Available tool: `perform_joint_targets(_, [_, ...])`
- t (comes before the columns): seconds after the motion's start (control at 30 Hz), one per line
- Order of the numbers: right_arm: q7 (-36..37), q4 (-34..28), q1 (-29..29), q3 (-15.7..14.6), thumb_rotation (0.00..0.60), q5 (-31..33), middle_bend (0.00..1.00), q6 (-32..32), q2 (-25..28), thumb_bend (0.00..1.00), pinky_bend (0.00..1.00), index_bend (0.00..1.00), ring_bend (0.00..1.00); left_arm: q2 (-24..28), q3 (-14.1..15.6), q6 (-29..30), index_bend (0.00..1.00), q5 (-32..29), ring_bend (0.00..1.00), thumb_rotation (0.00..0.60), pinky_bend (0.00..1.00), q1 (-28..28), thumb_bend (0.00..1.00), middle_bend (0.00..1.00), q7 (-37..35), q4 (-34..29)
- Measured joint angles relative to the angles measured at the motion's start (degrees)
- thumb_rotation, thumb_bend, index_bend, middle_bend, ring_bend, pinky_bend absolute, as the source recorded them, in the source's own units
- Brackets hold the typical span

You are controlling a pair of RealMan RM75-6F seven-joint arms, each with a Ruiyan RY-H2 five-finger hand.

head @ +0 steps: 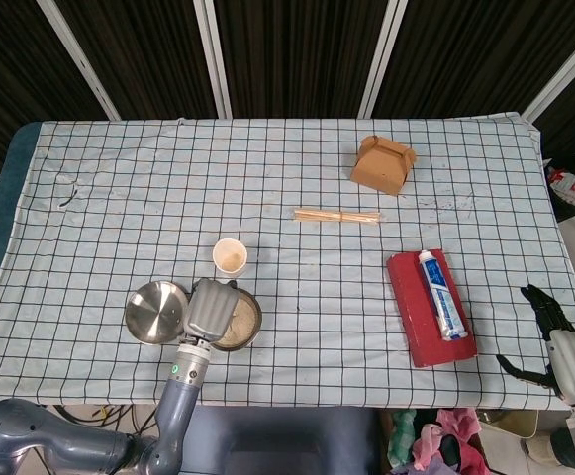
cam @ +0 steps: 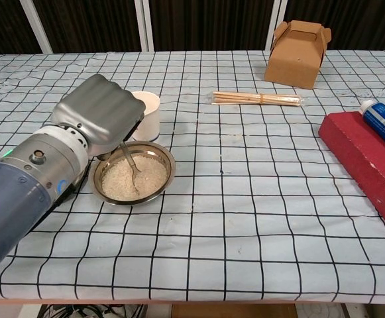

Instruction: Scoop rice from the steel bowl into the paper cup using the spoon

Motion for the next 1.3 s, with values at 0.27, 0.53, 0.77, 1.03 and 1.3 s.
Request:
perform_joint_targets(0.27, [-0.1, 0.0, 0.0, -0.1, 0.600, -0.1, 0.00, 0.1, 0.0, 0.16, 0.18, 0.00, 0.00, 0.9, -0.1, -0.6, 0.80, 3.1, 1.00, 0.600, 1.00, 1.6, 0.50, 1.00, -4.0, -0.5])
perform_joint_targets(0.53, [0.0, -0.1, -0.1, -0.1, 0.600, 0.0, 0.00, 0.1, 0.0, 0.16, 0.18, 0.00, 0.00, 1.8, -0.7, -0.5, 0.80, 3.7, 1.00, 0.600, 1.00, 2.7, 0.50, 1.00, -4.3, -2.2])
perform_joint_targets(0.77, [-0.1, -0.1, -0.1, -0.1, 0.600, -0.1, 0.00, 0.1, 0.0, 0.16, 0.18, 0.00, 0.00, 3.0, -1.4, -0.2, 0.80, 4.5, 1.00, 0.600, 1.00, 3.8, 0.50, 1.00, -5.8, -3.8])
perform_joint_targets(1.03, [-0.1, -0.2, -0.1, -0.1, 0.600, -0.1, 0.00, 0.1, 0.0, 0.16, 0.18, 0.00, 0.00, 3.2, -2.3, 0.0, 0.80, 4.7, 1.00, 0.600, 1.00, 5.6, 0.50, 1.00, -10.3, -4.2])
perform_joint_targets(1.3, [0.1, -0.2, -0.1, -0.2, 0.600, -0.2, 0.00, 0.0, 0.0, 0.16, 0.18, 0.00, 0.00, 3.9, -2.2, -0.5, 0.80, 5.9, 1.00, 0.600, 1.00, 7.3, 0.50, 1.00, -15.5, -4.1])
